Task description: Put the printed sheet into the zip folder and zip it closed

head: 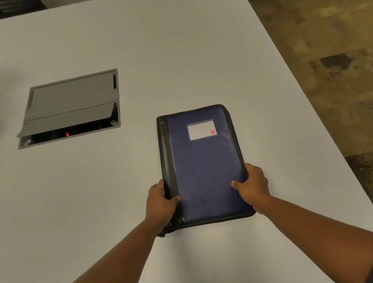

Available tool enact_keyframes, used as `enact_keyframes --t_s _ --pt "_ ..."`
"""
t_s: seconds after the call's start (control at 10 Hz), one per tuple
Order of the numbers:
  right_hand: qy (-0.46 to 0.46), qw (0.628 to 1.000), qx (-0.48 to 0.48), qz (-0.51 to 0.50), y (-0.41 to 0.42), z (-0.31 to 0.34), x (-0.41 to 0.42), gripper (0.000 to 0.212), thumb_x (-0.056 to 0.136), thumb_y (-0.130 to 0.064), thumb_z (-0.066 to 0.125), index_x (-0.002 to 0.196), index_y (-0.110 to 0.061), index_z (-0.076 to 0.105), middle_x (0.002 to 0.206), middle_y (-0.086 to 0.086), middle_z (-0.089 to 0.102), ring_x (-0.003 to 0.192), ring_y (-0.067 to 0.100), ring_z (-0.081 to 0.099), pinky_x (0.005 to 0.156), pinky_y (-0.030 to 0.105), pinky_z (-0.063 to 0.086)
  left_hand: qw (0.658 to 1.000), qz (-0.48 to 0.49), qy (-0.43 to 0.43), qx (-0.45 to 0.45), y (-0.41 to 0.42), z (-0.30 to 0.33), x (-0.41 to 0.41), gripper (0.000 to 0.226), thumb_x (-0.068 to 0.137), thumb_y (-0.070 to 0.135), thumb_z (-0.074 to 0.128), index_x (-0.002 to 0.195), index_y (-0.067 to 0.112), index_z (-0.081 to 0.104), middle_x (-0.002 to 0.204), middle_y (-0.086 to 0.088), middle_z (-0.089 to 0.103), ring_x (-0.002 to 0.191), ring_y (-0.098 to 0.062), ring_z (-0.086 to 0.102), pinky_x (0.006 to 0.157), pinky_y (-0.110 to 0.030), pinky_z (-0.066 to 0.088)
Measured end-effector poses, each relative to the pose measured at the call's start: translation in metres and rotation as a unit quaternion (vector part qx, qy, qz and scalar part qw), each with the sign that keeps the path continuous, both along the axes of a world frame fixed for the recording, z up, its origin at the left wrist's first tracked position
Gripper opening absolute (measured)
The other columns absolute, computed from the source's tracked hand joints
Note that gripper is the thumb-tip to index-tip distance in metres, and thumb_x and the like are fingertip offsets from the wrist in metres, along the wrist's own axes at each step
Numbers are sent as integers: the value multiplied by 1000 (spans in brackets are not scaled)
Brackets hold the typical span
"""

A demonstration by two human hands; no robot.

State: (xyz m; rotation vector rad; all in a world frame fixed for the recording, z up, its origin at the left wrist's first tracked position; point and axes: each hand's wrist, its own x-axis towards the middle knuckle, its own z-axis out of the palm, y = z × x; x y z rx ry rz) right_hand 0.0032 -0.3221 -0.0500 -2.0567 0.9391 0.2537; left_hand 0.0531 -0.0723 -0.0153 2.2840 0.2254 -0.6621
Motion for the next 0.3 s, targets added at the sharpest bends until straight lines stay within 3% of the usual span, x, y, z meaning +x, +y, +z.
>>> enact_keyframes --t_s 0.2,0.3 --pt "-21 993 -89 81 2 19 1 66 86 -34 74 142 -16 42 144 7 48 127 31 52 101 49 52 997 -60 -35 45 -3 15 3 70 87 30 75 146 16 40 145 -6 45 127 -29 52 106 -40 47" --pt "-96 973 -147 151 5 49 12 71 91 -40 65 148 -16 31 152 6 41 137 30 44 108 48 46 984 -105 -129 71 -10 32 18 78 85 45 71 150 21 35 152 -3 42 135 -28 47 108 -47 47"
